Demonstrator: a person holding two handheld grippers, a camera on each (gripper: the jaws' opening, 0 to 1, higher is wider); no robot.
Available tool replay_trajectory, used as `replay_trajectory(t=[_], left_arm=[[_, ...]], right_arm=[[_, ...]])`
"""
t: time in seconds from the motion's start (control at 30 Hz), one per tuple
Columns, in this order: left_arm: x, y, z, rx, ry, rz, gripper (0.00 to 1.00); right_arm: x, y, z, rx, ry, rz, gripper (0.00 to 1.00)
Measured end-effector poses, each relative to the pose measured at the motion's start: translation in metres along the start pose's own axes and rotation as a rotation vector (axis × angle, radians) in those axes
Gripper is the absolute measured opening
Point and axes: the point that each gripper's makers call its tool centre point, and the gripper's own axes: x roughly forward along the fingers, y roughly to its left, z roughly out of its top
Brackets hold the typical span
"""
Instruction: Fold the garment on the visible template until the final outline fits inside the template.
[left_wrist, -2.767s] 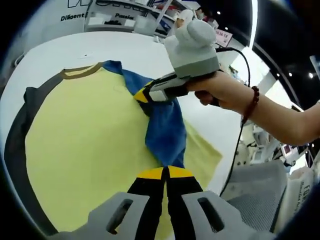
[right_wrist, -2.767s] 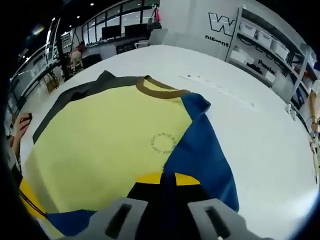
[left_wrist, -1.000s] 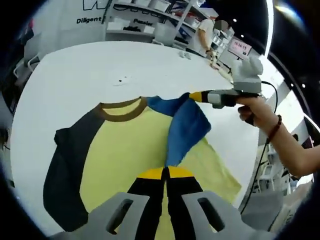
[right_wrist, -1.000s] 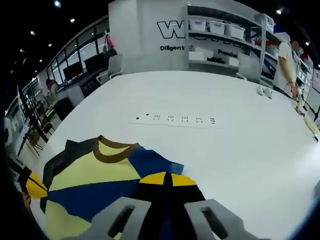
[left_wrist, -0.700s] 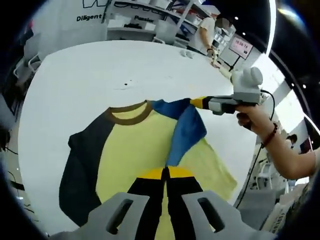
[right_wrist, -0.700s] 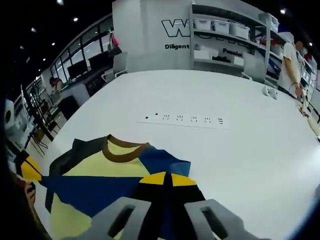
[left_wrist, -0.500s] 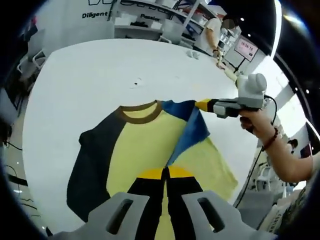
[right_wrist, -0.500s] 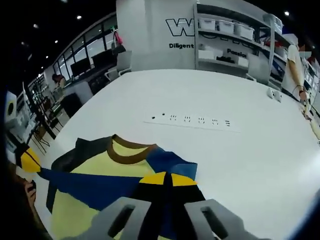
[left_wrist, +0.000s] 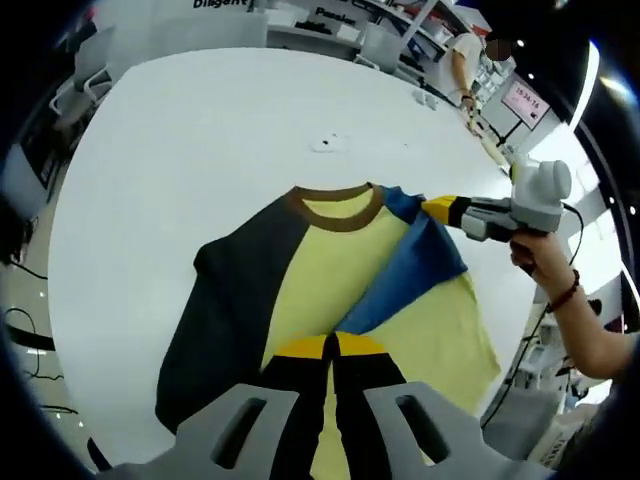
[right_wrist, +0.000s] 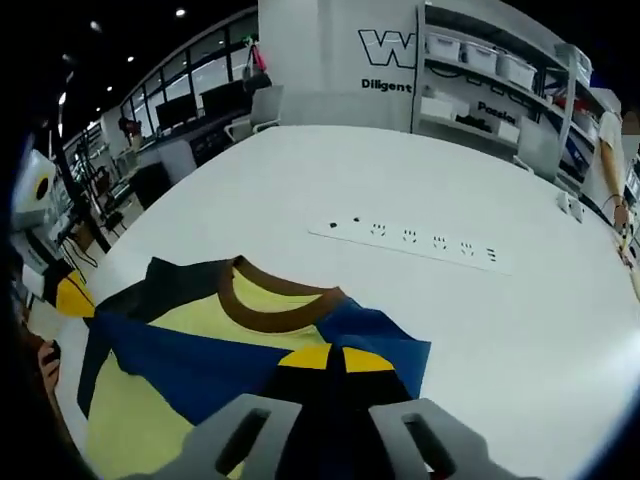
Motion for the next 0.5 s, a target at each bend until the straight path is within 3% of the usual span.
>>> replay_trajectory(t=[0.2, 0.3, 0.33, 0.37, 0.5], left_arm=[[0.020, 0.015, 0.002, 0.003, 0.016, 0.020, 0.00], [0.034, 0.026, -0.003, 0.060, 0.047, 0.065, 0.01], [0.037, 0.027, -0.002, 0.075, 0.040, 0.071, 0.01], [0.040, 0.032, 0.008, 0.123, -0.009, 0.087, 0.01], [0.044, 0.040, 0.014, 0.151, -0.033, 0.124, 0.02]], right_arm=[[0.018, 0.000, -0.009, -0.017, -0.022, -0.005, 0.00], [0.022, -0.003, -0.006, -0.024, -0.061, -0.009, 0.00], [0.022, -0.004, -0.006, -0.039, -0.065, -0.013, 0.00], [0.022, -0.005, -0.006, -0.041, -0.069, -0.014, 0.00], [0.023, -0.006, 0.000, 0.003, -0.100, 0.014, 0.06]])
